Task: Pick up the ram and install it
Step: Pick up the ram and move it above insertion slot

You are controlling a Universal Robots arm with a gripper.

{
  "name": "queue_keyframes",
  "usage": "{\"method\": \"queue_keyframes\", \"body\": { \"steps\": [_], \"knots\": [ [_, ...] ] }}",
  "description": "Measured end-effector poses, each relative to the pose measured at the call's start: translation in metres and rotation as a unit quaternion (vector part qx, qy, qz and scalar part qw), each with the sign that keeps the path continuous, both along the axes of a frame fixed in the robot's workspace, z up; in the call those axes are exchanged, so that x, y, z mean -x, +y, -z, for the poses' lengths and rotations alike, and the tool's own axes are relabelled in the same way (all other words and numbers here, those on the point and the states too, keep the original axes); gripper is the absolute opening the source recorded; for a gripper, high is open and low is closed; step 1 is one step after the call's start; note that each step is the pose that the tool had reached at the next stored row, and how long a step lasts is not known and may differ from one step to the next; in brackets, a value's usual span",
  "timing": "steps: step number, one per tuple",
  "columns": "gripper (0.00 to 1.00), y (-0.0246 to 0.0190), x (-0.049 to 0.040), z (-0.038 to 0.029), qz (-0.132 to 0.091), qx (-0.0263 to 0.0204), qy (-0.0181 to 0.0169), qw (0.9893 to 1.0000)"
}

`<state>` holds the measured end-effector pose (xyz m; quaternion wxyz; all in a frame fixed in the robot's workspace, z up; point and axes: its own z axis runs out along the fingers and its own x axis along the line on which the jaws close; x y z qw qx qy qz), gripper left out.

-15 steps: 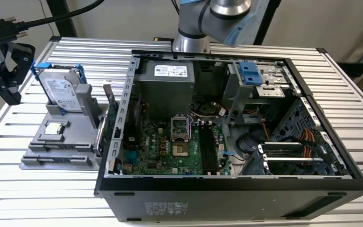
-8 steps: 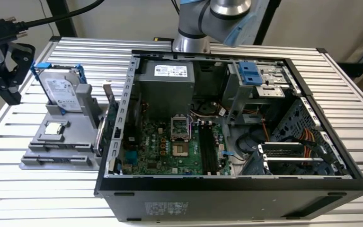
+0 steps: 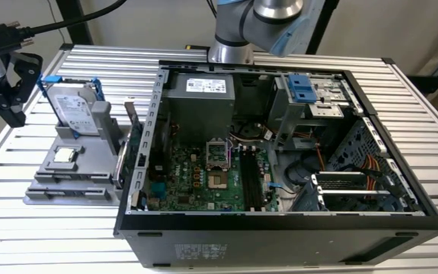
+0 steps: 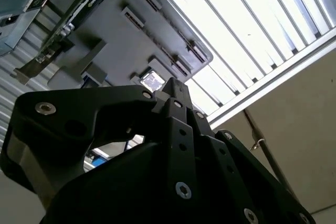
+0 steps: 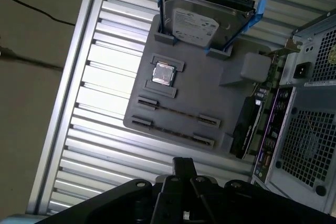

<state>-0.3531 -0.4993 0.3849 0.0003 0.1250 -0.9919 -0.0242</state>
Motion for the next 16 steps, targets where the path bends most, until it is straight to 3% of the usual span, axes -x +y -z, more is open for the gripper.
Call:
{"method": "queue_keyframes", "body": {
  "steps": [5,10,13,16],
  "knots": [
    [0.0,-0.0001,-0.0001,0.0029,0.022,0.0001,0.0001,0.9998],
    [0.0,0.0,0.0,0.0067,0.051,0.0005,0.0002,0.9987],
    [0.0,-0.0001,0.0,0.0073,0.051,0.0005,0.0,0.9987],
    [0.0,0.0,0.0001,0.0074,0.035,0.0004,0.0,0.9994]
  ]
}}
